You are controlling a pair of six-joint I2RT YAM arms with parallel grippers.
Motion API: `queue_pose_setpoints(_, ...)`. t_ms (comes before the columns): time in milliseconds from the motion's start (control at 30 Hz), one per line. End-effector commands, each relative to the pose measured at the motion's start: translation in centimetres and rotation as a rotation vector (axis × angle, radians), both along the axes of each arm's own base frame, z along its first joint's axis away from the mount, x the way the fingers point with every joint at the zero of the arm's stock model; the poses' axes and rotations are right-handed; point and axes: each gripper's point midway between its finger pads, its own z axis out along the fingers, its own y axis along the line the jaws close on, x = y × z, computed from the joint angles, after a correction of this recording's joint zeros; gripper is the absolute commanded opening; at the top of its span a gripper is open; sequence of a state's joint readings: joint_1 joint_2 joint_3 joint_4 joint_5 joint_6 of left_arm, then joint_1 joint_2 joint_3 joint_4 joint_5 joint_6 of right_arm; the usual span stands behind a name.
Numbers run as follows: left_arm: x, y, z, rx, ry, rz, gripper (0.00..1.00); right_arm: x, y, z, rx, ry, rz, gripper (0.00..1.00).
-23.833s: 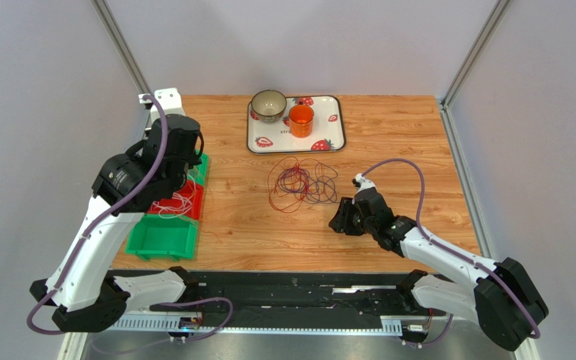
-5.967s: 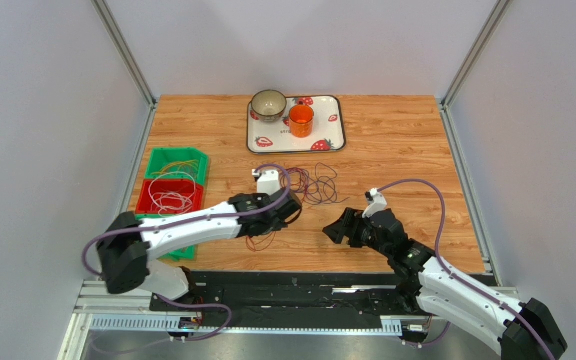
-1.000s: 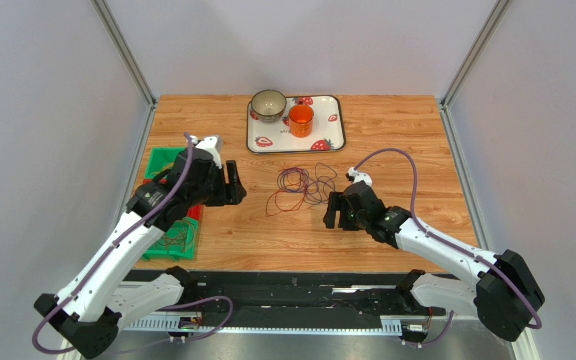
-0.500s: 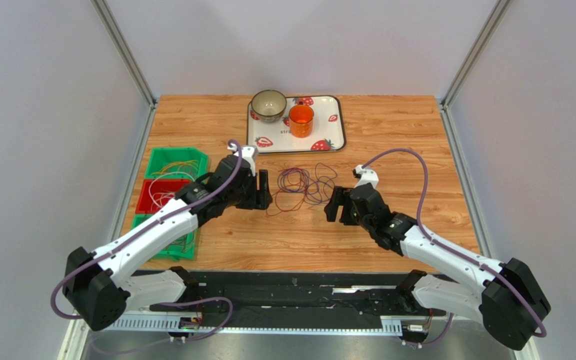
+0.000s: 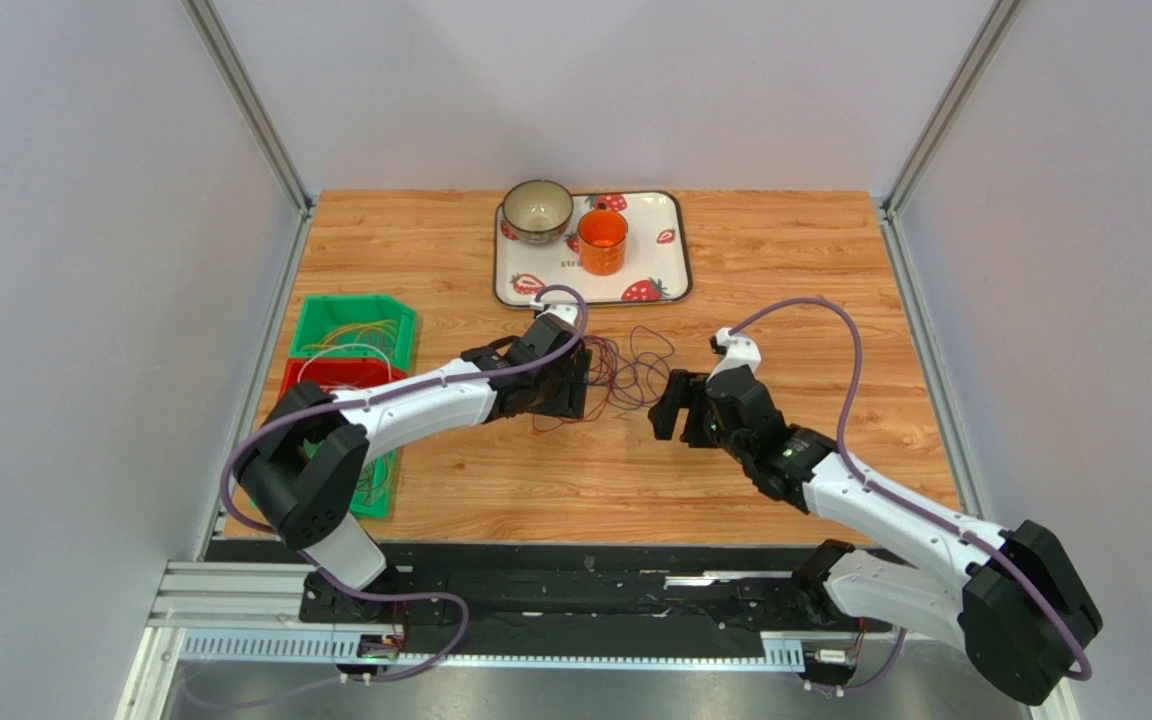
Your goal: Untangle the cables
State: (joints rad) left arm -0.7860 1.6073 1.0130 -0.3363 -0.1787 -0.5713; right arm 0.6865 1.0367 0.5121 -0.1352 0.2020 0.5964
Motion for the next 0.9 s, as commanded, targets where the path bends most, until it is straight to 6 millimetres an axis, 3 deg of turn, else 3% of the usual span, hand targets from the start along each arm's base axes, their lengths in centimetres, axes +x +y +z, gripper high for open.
queue_pose_setpoints(0, 4.0, -1.0, 2.8, -0.001, -0.133, 0.099, 0.7, 0.8, 0.5, 1.2, 0.034, -0.05, 0.013, 0.8)
queue_pose_setpoints(200, 5.3, -1.4, 0.4, 0.086, -0.094, 0.099, 0.68, 0.7, 0.5, 1.1, 0.041, -0.048, 0.017, 0.8)
queue_pose_setpoints(367, 6.1, -0.3, -1.2, 0.067, -0.05, 0.151, 0.65, 0.7, 0.4, 1.1, 0.051, -0.046, 0.02, 0.8)
queue_pose_setpoints(633, 5.8, 0.9, -4.1, 0.096, 0.004, 0.166, 0.63, 0.7, 0.6, 1.1, 0.06, -0.043, 0.03, 0.8)
queue_pose_setpoints(833, 5.4, 1.4, -5.4, 0.092, 0.037, 0.183, 0.56, 0.7, 0.6, 1.1, 0.063, -0.041, 0.034, 0.8)
queue_pose_setpoints(867, 5.2, 1.6, -5.5, 0.094, 0.041, 0.19, 0.51, 0.8, 0.5, 1.0, 0.061, -0.04, 0.029, 0.8)
